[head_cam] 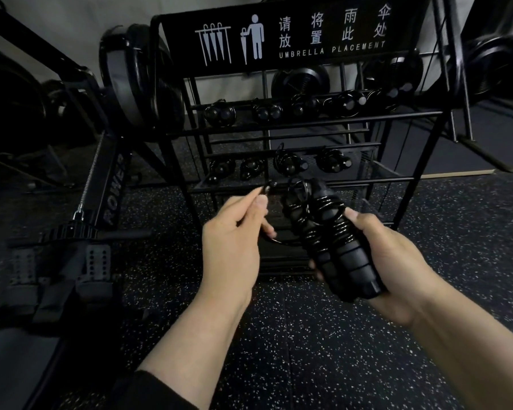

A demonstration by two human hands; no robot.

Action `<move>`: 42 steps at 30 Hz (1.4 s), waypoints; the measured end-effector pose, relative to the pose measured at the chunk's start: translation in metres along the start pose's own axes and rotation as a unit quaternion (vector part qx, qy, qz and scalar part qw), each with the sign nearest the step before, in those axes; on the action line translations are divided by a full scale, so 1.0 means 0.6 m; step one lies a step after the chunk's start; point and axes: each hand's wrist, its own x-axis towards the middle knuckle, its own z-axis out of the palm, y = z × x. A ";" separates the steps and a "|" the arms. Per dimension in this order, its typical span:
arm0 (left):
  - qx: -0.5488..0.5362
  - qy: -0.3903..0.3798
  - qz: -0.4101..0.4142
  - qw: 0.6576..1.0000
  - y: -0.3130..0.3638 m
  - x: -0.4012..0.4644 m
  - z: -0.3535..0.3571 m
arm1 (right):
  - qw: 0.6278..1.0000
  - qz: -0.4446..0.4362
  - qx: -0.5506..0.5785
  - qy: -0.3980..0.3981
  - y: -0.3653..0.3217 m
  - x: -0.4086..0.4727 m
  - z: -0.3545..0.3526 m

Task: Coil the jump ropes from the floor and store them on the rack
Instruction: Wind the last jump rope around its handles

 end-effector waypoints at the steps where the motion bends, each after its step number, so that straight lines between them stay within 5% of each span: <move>1: 0.037 -0.023 0.040 0.998 0.010 -0.003 0.001 | 1.000 -0.005 -0.013 -0.004 0.001 0.002 -0.002; 6: 0.204 -0.123 0.175 0.955 0.030 -0.022 0.011 | 0.999 -0.003 -0.041 -0.005 0.005 0.002 0.005; 14: 0.266 -0.158 0.210 0.928 0.024 -0.014 -0.005 | 1.000 0.024 -0.010 0.015 0.006 -0.002 0.009; 42: 0.206 -0.193 0.098 0.954 0.026 -0.014 0.000 | 0.995 -0.029 -0.089 -0.032 0.011 0.005 0.000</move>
